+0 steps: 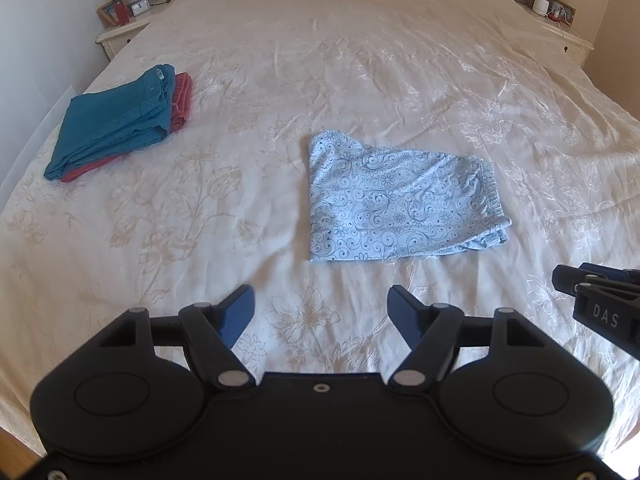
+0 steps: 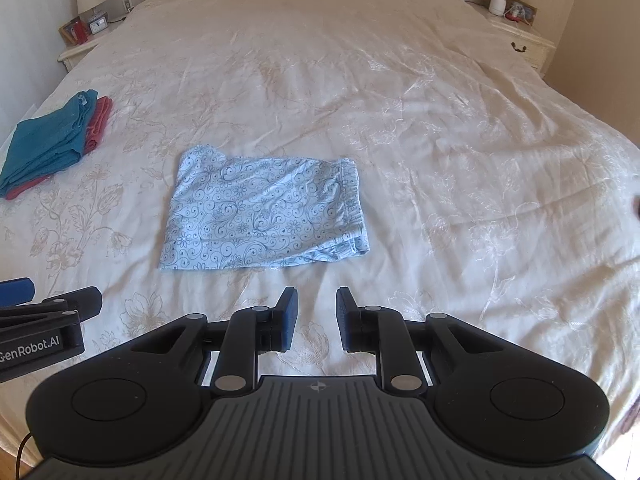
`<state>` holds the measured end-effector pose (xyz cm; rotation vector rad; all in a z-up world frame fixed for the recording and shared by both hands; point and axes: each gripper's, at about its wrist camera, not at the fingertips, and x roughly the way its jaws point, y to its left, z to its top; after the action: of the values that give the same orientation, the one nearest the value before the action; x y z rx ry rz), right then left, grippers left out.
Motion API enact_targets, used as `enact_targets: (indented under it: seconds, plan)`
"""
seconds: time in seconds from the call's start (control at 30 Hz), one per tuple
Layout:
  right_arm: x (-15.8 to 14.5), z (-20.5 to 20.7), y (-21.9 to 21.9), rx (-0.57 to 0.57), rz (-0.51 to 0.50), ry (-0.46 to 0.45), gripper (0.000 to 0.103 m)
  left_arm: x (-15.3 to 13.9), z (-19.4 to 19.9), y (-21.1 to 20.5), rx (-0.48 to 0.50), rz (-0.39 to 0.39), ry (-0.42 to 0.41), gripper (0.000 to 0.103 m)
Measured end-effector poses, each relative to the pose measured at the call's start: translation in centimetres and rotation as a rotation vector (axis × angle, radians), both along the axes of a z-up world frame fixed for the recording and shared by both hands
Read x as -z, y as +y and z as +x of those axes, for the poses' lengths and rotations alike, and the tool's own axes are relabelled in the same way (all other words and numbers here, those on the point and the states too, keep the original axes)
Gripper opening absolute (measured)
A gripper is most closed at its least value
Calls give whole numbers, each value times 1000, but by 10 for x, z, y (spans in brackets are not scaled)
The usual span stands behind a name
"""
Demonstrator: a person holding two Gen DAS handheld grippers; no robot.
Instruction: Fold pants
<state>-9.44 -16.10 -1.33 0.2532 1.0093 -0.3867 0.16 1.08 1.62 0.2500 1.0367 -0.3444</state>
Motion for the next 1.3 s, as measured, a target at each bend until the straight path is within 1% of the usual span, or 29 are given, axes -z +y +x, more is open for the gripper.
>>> enact_targets:
  seconds: [0.7,1.3]
  plan:
    - [-3,-2,-4,2,-1,-4,21,1,-2,-1,0,9,7,74]
    - [-7,1,0,2,2,-13,21,2,-3,-1,-6,9,17,74]
